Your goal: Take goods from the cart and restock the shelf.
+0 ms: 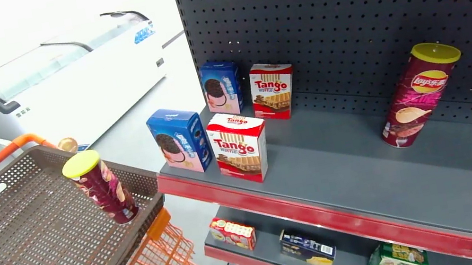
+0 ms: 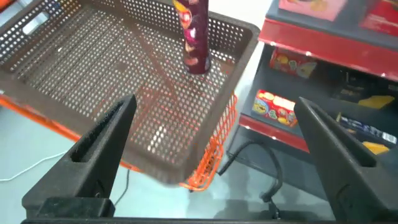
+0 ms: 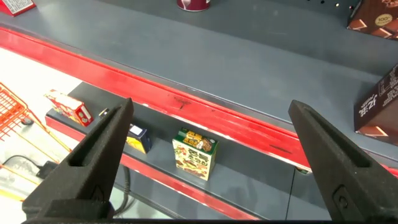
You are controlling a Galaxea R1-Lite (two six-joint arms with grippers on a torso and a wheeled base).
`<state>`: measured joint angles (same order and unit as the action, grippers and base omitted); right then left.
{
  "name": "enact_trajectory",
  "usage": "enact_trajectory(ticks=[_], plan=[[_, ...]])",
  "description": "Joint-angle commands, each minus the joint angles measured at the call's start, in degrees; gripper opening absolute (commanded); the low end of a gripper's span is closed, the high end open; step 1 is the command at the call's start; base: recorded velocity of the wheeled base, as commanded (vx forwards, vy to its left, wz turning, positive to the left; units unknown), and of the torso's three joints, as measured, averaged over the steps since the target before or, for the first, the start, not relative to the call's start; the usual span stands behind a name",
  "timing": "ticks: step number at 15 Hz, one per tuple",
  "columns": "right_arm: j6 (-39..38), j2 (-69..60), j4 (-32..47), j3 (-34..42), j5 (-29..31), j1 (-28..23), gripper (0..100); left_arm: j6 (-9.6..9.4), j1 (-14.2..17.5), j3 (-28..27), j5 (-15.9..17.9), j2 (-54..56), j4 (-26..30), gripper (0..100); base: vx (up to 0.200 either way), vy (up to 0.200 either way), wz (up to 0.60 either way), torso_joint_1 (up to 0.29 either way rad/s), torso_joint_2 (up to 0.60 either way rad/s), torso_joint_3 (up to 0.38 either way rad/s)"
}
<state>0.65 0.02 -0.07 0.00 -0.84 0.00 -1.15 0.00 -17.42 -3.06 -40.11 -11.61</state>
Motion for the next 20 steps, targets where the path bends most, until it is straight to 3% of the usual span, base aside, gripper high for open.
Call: enact_trajectory(ticks=[1,2,4,6,10,14,15,20], plan=[[0.0,0.0,0.0,0.0,0.0,0.0,100,-1.14,2.6,-0.7,-0.3,-25.3,-17.0,100,0.000,0.000,0.00,0.000,0.00,0.000],[0.0,0.0,0.0,0.0,0.0,0.0,100,-2.19,4.4,-0.4,-0.1,-30.2,-22.7,100,0.000,0.000,0.00,0.000,0.00,0.000],[0.1,0.0,0.0,0.0,0.0,-0.1,100,-3.42,3.7,0.0,0.1,-39.1,-30.0,100,0.000,0.000,0.00,0.000,0.00,0.000],[0.0,0.0,0.0,0.0,0.0,-0.1,100,-4.39,5.7,-0.9,-0.2,-47.2,-35.5,100,0.000,0.000,0.00,0.000,0.00,0.000],[0.0,0.0,0.0,0.0,0.0,-0.1,100,-4.04,6.3,-4.1,-0.4,-60.4,-51.1,100,0.000,0.000,0.00,0.000,0.00,0.000],[0.0,0.0,0.0,0.0,0.0,-0.1,100,-3.51,5.4,-11.5,-0.4,-71.1,-58.4,100,0.000,0.000,0.00,0.000,0.00,0.000],[0.0,0.0,0.0,0.0,0.0,0.0,100,-2.11,4.7,-14.2,-0.4,-74.2,-60.6,100,0.000,0.000,0.00,0.000,0.00,0.000],[0.1,0.0,0.0,0.0,0.0,-0.1,100,-1.84,4.7,-20.2,-0.3,-83.1,-68.2,100,0.000,0.000,0.00,0.000,0.00,0.000]])
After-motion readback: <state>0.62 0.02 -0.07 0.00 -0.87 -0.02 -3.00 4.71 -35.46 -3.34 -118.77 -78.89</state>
